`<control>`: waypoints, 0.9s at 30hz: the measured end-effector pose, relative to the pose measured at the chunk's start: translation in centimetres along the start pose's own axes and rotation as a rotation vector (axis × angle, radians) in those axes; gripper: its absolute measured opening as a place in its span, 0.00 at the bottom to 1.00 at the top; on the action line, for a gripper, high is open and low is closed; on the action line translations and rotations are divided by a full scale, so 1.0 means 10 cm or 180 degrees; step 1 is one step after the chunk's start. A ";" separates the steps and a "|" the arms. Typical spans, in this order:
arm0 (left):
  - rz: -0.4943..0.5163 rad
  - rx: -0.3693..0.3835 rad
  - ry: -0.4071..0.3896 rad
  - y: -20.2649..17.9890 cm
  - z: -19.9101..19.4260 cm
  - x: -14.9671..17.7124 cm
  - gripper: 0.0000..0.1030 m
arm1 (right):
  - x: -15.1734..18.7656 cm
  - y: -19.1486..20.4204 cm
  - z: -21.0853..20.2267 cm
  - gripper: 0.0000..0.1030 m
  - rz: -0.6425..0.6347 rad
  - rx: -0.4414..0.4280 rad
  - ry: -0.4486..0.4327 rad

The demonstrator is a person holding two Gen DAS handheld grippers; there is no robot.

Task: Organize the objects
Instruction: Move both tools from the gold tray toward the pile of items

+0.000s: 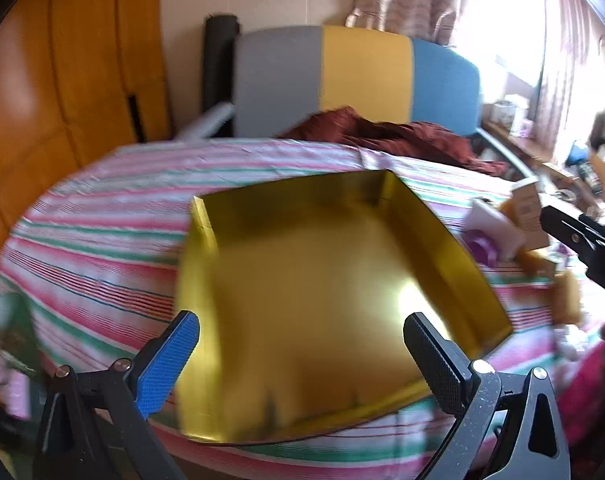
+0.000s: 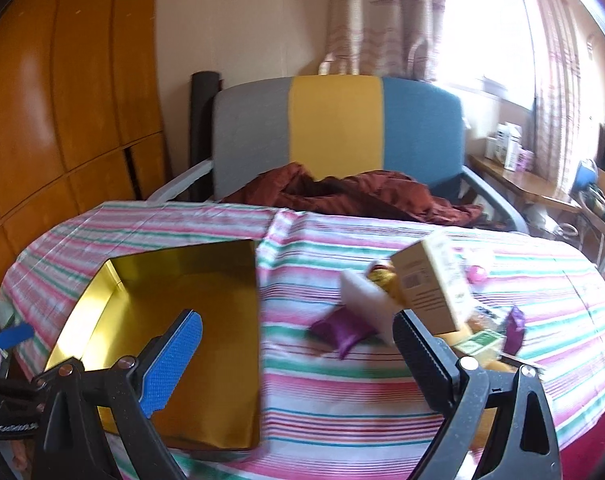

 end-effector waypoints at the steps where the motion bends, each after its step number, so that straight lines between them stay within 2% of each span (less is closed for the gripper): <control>1: -0.0025 0.0063 0.0070 -0.03 0.03 0.01 1.00 | -0.01 -0.10 -0.01 0.95 0.0056 0.0036 -0.0002; 3: 0.0012 0.0155 0.0155 -0.14 0.10 0.02 1.00 | -0.04 -0.27 -0.04 0.95 0.0137 0.0123 -0.0020; 7: 0.0282 0.0211 0.0096 -0.39 0.13 -0.03 1.00 | -0.08 -0.65 -0.15 0.95 0.0277 0.0339 -0.0057; 10: 0.0360 0.0423 0.0114 -0.54 0.17 -0.12 1.00 | -0.10 -0.98 -0.26 0.95 0.0380 0.0553 -0.0062; 14: 0.0516 0.0831 0.0178 -0.87 0.21 -0.23 1.00 | -0.05 -1.45 -0.42 0.95 0.0579 0.0819 -0.0043; 17: 0.0860 0.1133 0.0189 -1.29 0.21 -0.28 1.00 | 0.02 -1.84 -0.58 0.95 0.0776 0.1070 -0.0014; 23: 0.1602 0.1575 0.0257 -2.21 0.27 -0.21 1.00 | 0.20 -2.31 -0.77 0.95 0.0988 0.1276 0.0078; 27: 0.1744 0.1948 0.0579 -2.75 0.41 -0.05 0.96 | 0.30 -2.44 -0.88 0.95 0.1090 0.1243 0.0127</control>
Point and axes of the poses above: each gripper's, at about its wrist camera, not at the fingertips, and z roughly the way its jaws point, y to its left, x to its underside, the point moved 7 cm from there along z, roughly the way its jaws point, and after that the axes turned 4 degrees about y, right-handed, at the moved point
